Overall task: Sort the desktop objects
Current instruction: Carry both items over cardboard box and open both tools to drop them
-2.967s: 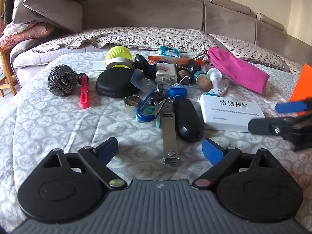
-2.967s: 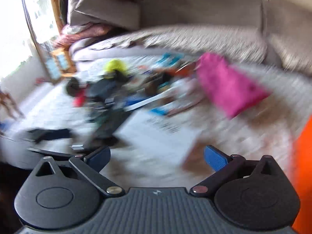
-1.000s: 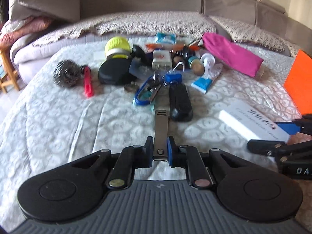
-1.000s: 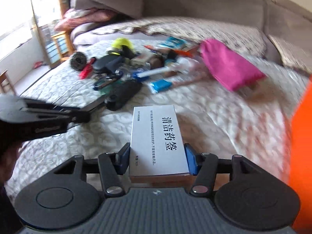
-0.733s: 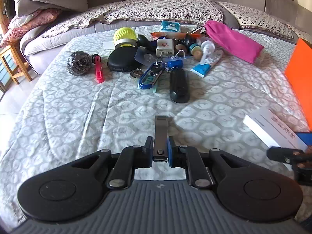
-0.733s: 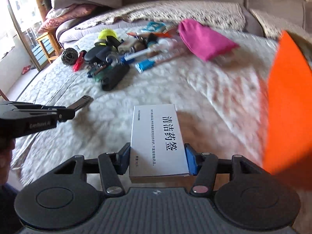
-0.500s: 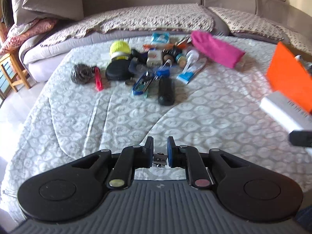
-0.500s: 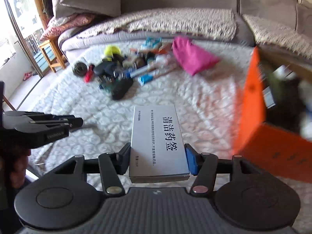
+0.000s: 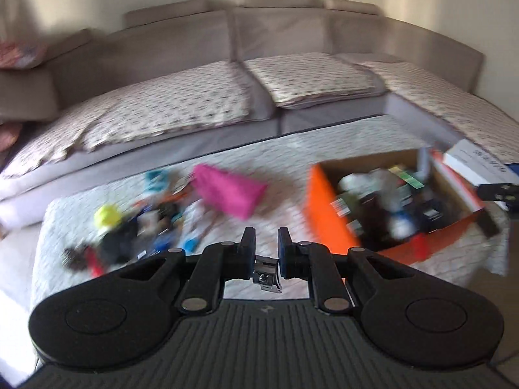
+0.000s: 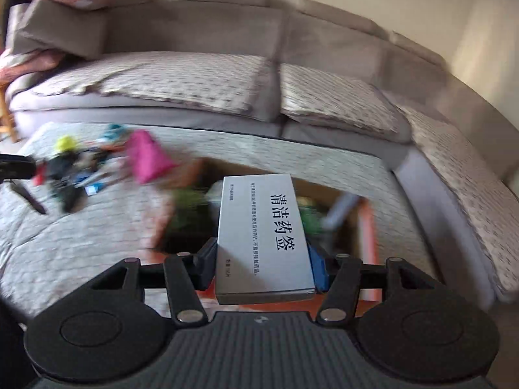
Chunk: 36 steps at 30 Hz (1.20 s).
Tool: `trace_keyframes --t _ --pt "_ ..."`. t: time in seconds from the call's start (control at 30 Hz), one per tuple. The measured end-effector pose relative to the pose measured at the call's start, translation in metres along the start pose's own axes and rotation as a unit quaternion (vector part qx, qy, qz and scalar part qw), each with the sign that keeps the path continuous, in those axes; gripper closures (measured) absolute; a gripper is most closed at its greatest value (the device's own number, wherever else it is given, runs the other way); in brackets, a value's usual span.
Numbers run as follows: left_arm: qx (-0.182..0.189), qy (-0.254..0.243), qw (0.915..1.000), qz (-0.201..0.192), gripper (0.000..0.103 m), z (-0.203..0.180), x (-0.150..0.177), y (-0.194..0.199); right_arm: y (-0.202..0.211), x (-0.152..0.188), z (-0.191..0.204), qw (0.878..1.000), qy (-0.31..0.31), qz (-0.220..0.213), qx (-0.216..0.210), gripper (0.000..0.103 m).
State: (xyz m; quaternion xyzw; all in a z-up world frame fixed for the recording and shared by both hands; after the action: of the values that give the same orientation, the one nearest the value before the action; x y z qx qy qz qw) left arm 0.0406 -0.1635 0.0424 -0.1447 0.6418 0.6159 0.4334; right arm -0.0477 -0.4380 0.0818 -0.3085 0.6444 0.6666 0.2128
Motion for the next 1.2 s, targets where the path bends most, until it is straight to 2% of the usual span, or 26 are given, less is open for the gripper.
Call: trace_keyframes --t 0.2,0.37,0.63,0.8,0.9,0.93,1.03,1.07,1.2 --pt "0.042 -0.027 0.9987 0.005 0.087 -0.063 -0.046 -0.040 -0.044 -0.001 -0.053 0.998 -0.053 0.041 0.003 0.048" --pt "0.056 -0.040 0.9973 0.026 0.087 -0.103 -0.059 -0.092 -0.083 0.010 -0.079 0.993 -0.088 0.076 -0.008 0.048" --pt "0.053 -0.034 0.9959 0.064 0.087 -0.117 -0.069 -0.141 -0.117 0.017 -0.096 0.987 -0.110 0.116 -0.023 0.048" --pt "0.055 -0.042 0.9933 0.092 0.087 -0.117 -0.068 -0.161 -0.122 0.016 -0.098 0.984 -0.115 0.130 -0.024 0.047" --pt "0.052 -0.049 0.9932 0.093 0.089 -0.117 -0.068 -0.167 -0.121 0.018 -0.099 0.981 -0.130 0.137 -0.036 0.046" --pt "0.051 -0.048 0.9936 0.088 0.085 -0.115 -0.069 -0.168 -0.122 0.019 -0.099 0.981 -0.130 0.138 -0.033 0.046" --pt "0.050 -0.054 0.9934 0.088 0.067 -0.112 -0.069 -0.162 -0.120 0.019 -0.096 0.981 -0.129 0.138 -0.035 0.041" --pt "0.051 -0.054 0.9933 0.088 0.064 -0.109 -0.073 -0.154 -0.118 0.018 -0.095 0.982 -0.126 0.136 -0.034 0.036" --pt "0.055 -0.055 0.9932 0.087 0.059 -0.102 -0.071 -0.139 -0.111 0.010 -0.096 0.983 -0.127 0.130 -0.033 0.032"
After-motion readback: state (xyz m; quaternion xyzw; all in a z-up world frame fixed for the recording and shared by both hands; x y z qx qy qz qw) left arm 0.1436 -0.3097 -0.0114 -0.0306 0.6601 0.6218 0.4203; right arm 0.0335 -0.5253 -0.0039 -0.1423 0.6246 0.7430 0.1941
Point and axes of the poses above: each gripper's, at about its wrist camera, not at the fingertips, and y roughly against the way its jaws point, z to its left, x to its underside, the point moved 7 cm from there along -y, roughly the way its jaws point, and after that the axes turned 9 degrees about -x, right-handed, at the moved point
